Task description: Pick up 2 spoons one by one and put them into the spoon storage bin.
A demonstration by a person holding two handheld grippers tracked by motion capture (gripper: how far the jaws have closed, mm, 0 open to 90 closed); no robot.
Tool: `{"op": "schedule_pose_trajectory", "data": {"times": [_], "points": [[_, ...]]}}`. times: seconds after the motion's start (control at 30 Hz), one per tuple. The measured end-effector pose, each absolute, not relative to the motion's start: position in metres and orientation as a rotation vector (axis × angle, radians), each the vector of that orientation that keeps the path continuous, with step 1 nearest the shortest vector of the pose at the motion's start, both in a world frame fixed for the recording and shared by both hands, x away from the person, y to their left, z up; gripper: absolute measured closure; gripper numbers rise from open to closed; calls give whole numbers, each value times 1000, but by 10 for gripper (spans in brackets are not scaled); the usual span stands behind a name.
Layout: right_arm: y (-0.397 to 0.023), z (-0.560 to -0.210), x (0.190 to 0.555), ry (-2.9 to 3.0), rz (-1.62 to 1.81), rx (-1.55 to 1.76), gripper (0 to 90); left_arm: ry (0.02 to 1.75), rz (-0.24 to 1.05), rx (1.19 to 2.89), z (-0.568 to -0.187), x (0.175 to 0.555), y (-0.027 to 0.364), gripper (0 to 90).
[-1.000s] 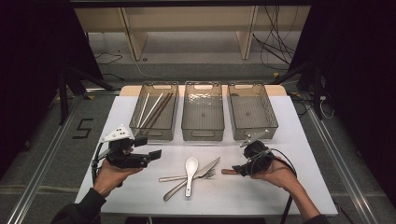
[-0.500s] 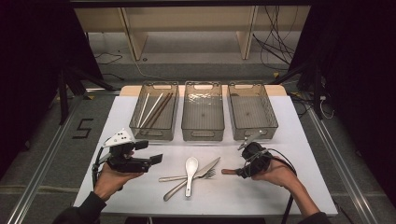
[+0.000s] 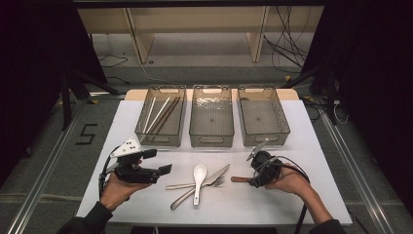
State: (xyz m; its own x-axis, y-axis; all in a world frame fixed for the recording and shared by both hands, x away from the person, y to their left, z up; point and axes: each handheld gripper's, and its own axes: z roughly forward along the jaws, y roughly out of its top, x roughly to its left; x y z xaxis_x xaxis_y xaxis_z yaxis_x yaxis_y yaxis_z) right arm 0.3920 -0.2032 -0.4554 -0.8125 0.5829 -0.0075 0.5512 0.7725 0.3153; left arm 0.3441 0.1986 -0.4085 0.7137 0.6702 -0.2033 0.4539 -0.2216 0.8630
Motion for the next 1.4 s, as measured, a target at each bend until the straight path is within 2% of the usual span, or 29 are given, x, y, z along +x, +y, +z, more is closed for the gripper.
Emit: {"op": "schedule_pose_trajectory", "data": {"times": [0.53, 0.73, 1.1, 1.4], "points": [[-202, -455, 388, 2902, 295, 916, 693, 868, 255, 1882, -411, 343, 199, 155], [-201, -455, 386, 2923, 273, 873, 806, 859, 256, 1894, -412, 343, 197, 155], [-199, -452, 383, 2930, 276, 819, 824, 863, 256, 1891, -412, 344, 198, 156], [-200, -432, 381, 2865, 441, 857, 825, 865, 255, 1881, -412, 344, 199, 156]]}}
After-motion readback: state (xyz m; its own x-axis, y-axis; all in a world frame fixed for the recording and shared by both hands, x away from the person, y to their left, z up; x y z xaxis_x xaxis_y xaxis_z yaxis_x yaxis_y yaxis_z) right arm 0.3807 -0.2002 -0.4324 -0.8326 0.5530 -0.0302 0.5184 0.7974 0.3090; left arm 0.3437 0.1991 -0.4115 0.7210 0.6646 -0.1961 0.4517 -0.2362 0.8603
